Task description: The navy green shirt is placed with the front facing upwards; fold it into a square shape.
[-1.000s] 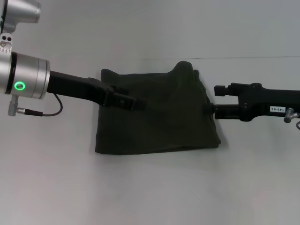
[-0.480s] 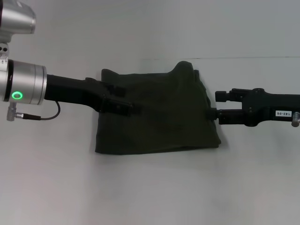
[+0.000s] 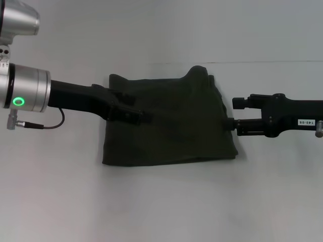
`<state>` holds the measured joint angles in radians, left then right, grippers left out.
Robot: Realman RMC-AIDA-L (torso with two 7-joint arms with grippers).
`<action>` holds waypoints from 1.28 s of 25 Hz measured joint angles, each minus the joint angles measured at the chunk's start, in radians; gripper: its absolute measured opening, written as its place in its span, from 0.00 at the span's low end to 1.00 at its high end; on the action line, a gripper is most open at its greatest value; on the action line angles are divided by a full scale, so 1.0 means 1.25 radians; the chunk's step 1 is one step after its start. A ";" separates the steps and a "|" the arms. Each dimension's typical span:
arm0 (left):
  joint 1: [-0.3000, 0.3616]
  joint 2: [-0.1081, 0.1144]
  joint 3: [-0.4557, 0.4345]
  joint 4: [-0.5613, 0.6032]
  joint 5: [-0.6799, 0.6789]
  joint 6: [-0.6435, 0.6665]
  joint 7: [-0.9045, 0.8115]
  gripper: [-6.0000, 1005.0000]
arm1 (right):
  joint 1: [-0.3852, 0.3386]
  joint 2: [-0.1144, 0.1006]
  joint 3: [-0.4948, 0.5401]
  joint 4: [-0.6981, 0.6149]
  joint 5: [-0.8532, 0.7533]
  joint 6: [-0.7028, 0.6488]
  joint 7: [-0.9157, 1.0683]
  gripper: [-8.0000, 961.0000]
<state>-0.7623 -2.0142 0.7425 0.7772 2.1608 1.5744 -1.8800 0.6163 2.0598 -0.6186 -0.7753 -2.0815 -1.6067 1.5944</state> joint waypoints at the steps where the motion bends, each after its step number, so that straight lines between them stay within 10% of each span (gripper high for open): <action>1: 0.000 0.000 0.000 0.000 0.000 0.000 0.000 0.94 | 0.000 0.000 0.000 0.000 0.001 0.000 0.000 0.89; 32: 0.014 -0.010 0.045 0.036 -0.002 0.001 0.021 0.94 | 0.000 0.007 0.008 -0.001 -0.004 0.003 -0.055 0.89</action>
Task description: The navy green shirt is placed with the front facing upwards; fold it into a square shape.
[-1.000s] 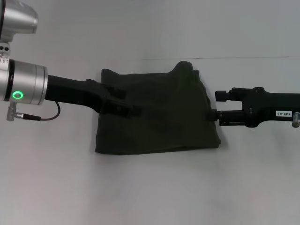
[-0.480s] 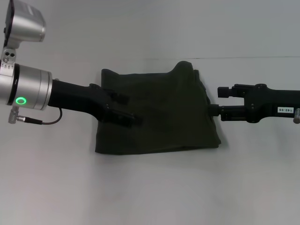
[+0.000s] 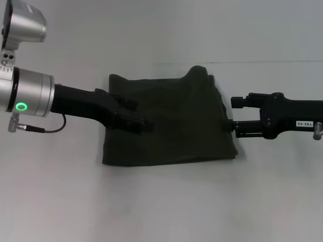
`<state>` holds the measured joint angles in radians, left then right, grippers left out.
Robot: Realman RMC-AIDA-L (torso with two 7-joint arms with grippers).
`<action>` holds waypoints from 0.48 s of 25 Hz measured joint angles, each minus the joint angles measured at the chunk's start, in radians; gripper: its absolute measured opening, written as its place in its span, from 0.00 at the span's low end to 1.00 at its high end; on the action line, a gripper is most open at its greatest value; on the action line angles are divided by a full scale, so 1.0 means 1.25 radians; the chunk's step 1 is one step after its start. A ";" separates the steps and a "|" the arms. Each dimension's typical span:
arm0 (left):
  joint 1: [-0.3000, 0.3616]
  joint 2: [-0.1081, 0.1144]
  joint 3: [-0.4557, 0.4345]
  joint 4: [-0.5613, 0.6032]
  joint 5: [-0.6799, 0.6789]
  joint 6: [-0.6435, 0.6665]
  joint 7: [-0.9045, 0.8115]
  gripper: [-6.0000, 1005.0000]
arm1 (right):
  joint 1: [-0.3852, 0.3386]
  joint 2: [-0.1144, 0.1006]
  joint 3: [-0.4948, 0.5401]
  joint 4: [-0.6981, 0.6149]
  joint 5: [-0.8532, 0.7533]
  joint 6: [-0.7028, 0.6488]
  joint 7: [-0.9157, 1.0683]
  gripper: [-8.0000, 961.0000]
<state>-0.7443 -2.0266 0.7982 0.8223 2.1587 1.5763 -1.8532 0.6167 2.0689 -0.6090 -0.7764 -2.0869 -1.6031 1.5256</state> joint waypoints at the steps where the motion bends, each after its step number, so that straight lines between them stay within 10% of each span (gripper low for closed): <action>1: 0.000 0.000 -0.003 0.000 0.000 0.000 0.000 0.94 | 0.000 0.000 0.000 0.000 0.000 0.000 -0.004 0.89; 12: 0.007 -0.001 -0.009 -0.003 -0.002 -0.004 -0.014 0.94 | 0.002 0.004 0.000 -0.001 0.005 -0.002 0.005 0.89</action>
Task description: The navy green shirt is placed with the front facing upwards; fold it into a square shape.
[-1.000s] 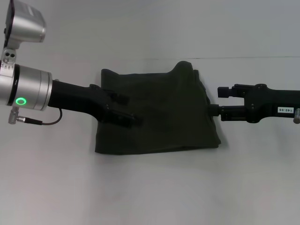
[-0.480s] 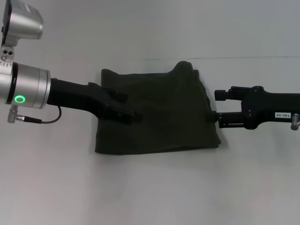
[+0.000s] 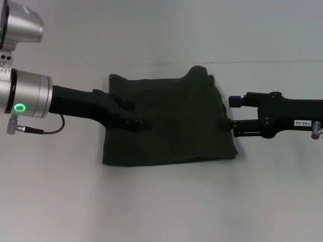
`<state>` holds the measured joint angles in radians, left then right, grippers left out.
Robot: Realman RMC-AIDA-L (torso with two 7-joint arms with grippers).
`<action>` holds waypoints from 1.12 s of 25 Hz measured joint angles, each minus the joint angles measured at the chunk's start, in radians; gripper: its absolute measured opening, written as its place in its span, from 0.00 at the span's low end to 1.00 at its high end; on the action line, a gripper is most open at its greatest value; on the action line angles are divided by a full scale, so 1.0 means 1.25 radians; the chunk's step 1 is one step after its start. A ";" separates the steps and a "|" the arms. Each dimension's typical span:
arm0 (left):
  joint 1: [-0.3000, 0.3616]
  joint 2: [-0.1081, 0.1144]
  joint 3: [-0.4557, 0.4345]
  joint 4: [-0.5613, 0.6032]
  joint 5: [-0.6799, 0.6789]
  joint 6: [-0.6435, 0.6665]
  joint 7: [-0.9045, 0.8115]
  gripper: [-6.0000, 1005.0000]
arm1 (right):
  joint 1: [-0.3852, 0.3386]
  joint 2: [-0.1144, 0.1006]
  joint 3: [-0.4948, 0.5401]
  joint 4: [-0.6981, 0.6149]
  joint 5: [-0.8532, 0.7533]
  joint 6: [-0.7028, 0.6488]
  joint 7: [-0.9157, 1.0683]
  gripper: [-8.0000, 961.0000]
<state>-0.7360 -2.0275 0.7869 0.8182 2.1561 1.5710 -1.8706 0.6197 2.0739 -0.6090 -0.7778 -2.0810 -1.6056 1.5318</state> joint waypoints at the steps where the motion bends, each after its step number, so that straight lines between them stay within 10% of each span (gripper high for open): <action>1: 0.000 0.000 0.000 0.001 0.000 0.000 0.000 0.94 | 0.000 0.000 0.002 0.000 0.000 0.000 0.000 0.89; 28: 0.000 -0.002 0.000 0.003 -0.001 0.005 0.008 0.94 | -0.002 0.000 0.008 0.007 0.001 0.011 0.013 0.89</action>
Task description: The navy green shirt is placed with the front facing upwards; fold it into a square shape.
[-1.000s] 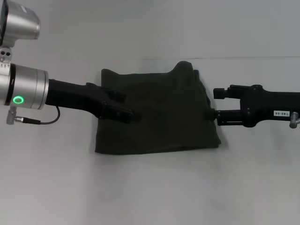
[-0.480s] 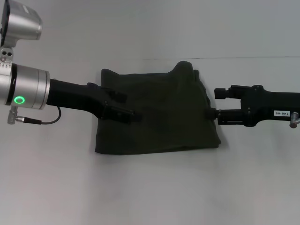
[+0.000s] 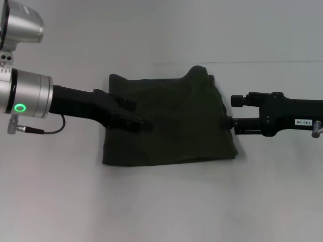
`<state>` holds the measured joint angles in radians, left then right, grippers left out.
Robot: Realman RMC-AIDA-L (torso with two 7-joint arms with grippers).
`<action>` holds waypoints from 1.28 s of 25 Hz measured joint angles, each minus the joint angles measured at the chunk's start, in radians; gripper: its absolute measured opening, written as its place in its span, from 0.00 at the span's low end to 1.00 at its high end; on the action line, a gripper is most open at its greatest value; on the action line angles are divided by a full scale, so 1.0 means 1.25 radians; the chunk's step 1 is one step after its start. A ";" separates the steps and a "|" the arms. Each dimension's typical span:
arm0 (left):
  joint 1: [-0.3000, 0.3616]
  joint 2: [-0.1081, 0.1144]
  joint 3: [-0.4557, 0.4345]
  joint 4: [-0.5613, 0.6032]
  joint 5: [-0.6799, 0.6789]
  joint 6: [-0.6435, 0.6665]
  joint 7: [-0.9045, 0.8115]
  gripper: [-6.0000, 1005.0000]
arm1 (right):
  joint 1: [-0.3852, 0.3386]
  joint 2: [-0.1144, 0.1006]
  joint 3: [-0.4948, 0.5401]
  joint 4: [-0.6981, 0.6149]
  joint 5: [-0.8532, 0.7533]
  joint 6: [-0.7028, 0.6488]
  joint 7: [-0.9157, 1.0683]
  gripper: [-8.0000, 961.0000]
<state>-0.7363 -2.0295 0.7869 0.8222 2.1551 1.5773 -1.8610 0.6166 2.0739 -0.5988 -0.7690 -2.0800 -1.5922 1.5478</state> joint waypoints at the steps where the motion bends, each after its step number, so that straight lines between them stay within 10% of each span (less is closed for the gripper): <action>1: 0.000 0.000 0.000 0.000 0.000 0.001 -0.002 0.94 | 0.000 0.000 0.000 0.000 0.000 0.000 0.000 0.89; 32: 0.000 0.000 -0.001 0.000 -0.002 0.033 -0.064 0.94 | -0.003 0.004 -0.007 0.002 -0.005 0.011 0.000 0.89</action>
<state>-0.7363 -2.0295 0.7853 0.8222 2.1521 1.6191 -1.9404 0.6129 2.0791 -0.6076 -0.7669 -2.0860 -1.5779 1.5478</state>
